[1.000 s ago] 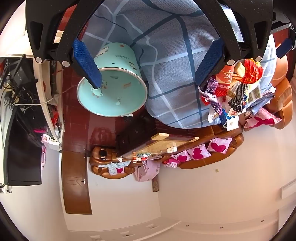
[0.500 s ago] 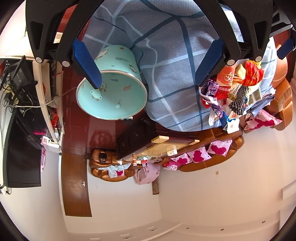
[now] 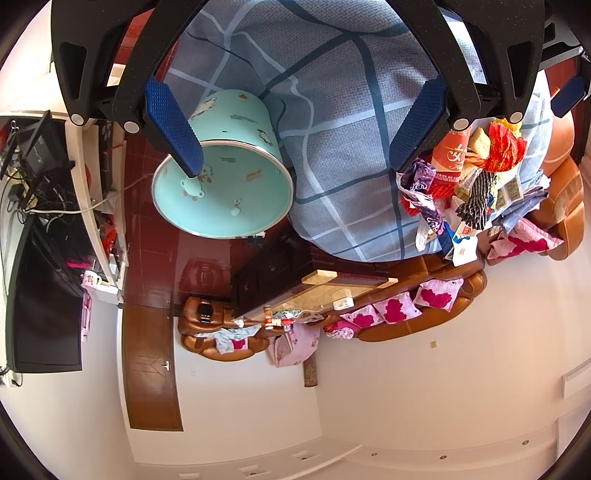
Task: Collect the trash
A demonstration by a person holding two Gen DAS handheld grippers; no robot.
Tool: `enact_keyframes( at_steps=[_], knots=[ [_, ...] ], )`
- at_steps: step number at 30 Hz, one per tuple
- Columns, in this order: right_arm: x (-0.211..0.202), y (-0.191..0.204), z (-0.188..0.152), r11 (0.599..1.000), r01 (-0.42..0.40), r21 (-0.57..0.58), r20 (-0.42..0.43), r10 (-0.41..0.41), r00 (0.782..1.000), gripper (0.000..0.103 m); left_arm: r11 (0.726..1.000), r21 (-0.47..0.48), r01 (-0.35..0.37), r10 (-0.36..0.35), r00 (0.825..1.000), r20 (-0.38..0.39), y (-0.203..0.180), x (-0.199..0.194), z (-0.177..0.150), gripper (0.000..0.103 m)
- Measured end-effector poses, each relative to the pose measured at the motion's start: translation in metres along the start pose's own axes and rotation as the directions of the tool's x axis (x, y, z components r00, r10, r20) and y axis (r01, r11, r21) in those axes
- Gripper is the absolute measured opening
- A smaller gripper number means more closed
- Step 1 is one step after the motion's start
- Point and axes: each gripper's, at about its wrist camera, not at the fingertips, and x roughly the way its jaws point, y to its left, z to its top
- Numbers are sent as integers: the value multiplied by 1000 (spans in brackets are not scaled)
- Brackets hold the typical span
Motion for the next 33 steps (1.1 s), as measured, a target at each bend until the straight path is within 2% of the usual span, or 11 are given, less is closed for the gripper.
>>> enact_keyframes(
  at_steps=[33],
  knots=[
    [-2,2,3,1000,-1,5,3,1,1000,99,1000,0,4,-4,1000,-10,-3,4,-6,97]
  ],
)
